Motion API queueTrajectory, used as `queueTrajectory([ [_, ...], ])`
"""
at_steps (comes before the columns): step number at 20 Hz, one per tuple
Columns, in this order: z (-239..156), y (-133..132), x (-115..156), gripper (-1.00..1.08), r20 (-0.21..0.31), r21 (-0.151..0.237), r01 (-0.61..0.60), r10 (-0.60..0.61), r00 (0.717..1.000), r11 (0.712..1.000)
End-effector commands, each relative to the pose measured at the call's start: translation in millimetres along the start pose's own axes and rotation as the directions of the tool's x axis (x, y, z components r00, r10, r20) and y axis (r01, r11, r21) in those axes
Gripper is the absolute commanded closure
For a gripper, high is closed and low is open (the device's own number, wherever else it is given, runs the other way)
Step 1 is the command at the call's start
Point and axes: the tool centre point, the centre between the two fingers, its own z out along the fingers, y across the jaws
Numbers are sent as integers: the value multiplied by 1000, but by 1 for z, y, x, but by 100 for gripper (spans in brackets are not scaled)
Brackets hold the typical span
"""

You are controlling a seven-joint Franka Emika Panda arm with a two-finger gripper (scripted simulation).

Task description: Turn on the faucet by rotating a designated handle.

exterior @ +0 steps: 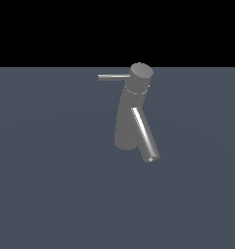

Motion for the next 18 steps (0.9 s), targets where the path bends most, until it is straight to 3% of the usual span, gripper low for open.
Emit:
queueTrajectory([
  [1,12,-5,5,108,-18,25,-63,63,998,998],
  [9,48,-19,26,108,-64,106,-240,247,967,965],
  [18,82,-32,52,108,-95,195,-407,430,898,893],
])
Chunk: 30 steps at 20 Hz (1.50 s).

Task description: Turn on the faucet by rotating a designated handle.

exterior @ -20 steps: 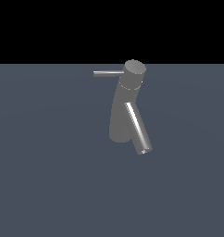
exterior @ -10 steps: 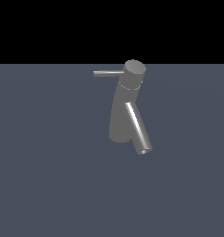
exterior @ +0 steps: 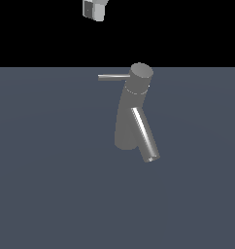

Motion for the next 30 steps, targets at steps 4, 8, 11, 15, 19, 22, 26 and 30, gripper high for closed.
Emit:
queueTrajectory([
  [4,23,-9,11,108,-34,47,-111,113,993,993],
  [8,38,-16,20,108,-54,82,-187,192,980,979],
  [11,49,-21,28,108,-68,109,-243,251,966,964],
  [15,64,-28,39,108,-83,147,-314,328,941,938],
  [19,78,-34,51,108,-95,183,-378,399,912,908],
  [22,86,-38,58,108,-101,206,-416,442,891,886],
  [26,94,-41,67,108,-105,231,-454,487,867,860],
  [30,100,-44,73,108,-108,248,-480,516,850,842],
])
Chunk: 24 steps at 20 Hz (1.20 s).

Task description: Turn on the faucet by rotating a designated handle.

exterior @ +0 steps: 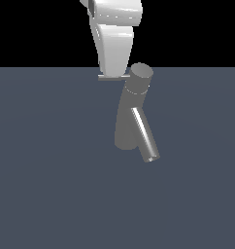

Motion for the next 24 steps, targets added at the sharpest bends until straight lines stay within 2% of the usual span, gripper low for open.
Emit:
queueTrajectory([
  [1,4,-2,2,108,-6,8,-18,18,1000,1000],
  [12,6,-4,3,108,-8,14,-28,28,1000,1000],
  [24,6,25,0,108,-8,14,-28,28,1000,1000],
])
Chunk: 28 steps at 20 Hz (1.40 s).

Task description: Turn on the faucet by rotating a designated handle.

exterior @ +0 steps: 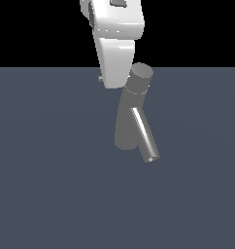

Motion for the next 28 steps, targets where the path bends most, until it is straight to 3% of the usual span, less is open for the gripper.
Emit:
queueTrajectory([
  [1,0,8,-1,108,1,-3,-1,1,1000,1000],
  [20,0,47,-4,108,1,-3,-1,1,1000,1000],
  [22,-1,39,-8,108,5,6,11,-11,1000,1000],
  [28,-1,48,-1,108,4,5,9,-9,1000,1000],
])
